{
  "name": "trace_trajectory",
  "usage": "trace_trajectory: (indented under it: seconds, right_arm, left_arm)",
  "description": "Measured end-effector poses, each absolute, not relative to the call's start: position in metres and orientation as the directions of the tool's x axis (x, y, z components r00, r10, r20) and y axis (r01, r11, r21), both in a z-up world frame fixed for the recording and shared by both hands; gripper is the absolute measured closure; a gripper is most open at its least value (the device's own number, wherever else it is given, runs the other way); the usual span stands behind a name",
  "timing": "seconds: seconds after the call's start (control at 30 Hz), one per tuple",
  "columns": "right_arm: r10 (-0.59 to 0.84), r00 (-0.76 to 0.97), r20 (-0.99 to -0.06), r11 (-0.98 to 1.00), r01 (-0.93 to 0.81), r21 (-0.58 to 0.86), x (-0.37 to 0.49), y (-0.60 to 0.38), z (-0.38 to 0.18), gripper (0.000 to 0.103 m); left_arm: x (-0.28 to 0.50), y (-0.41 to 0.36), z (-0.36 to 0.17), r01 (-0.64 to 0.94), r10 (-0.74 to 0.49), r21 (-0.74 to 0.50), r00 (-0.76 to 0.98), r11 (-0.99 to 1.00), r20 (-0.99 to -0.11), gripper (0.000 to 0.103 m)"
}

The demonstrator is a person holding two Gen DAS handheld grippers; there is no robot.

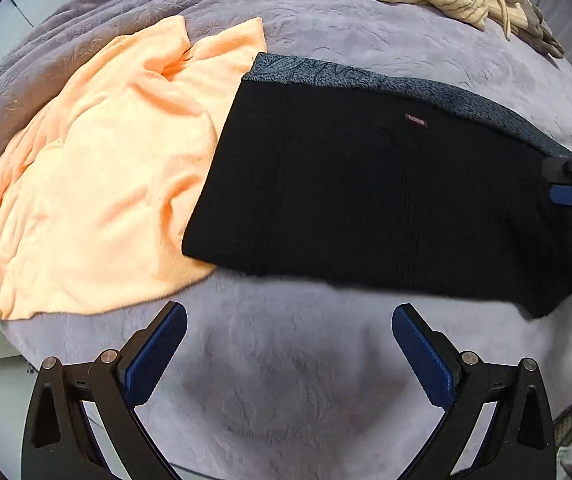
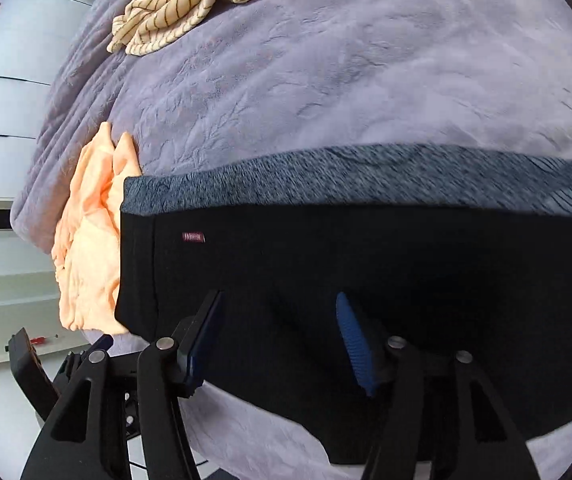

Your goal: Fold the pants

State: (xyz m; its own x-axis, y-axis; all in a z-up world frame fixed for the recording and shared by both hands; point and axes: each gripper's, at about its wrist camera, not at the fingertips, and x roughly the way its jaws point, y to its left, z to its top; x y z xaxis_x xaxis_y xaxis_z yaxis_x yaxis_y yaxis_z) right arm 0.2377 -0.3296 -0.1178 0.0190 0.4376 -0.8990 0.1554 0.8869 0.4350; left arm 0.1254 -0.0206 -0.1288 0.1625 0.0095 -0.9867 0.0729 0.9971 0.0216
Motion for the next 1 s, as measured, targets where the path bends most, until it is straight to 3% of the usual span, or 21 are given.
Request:
trace_trajectory:
  seconds: [0.33, 0.43, 0.6, 0.7, 1.0]
  right_arm:
    - [0.452, 0.112, -0.885, 0.817, 0.346, 0.462, 0.14, -0.371, -0.069, 0.04]
    - [0.431, 0.16, -0.888, 0.813, 0.358, 0.459, 0.125, -0.373, -0.053, 0.033]
    - [0.413, 0.211, -0.886, 0.793, 0.394, 0.464, 0.107, -0.377, -0.036, 0.031]
    - [0.397, 0.237, -0.887, 0.795, 0.395, 0.461, 0.1, -0.384, -0.027, 0.025]
    - [0.42, 0.282, -0.863, 0.768, 0.396, 0.503, 0.094, -0.44, -0.021, 0.025]
  left_arm:
    - [0.098, -0.083, -0.067, 0.203, -0.083, -0.037, 0.226, 0.978, -0.971, 0.0]
    - [0.108, -0.094, -0.052, 0.248, -0.139, -0.076, 0.247, 0.966, -0.959, 0.0]
    - [0.103, -0.111, -0.043, 0.281, -0.201, -0.135, 0.22, 0.95, -0.955, 0.0]
    - [0.098, -0.12, -0.038, 0.296, -0.2, -0.13, 0.218, 0.946, -0.955, 0.0]
    - [0.094, -0.184, -0.033, 0.306, -0.122, -0.059, 0.191, 0.95, -0.974, 0.0]
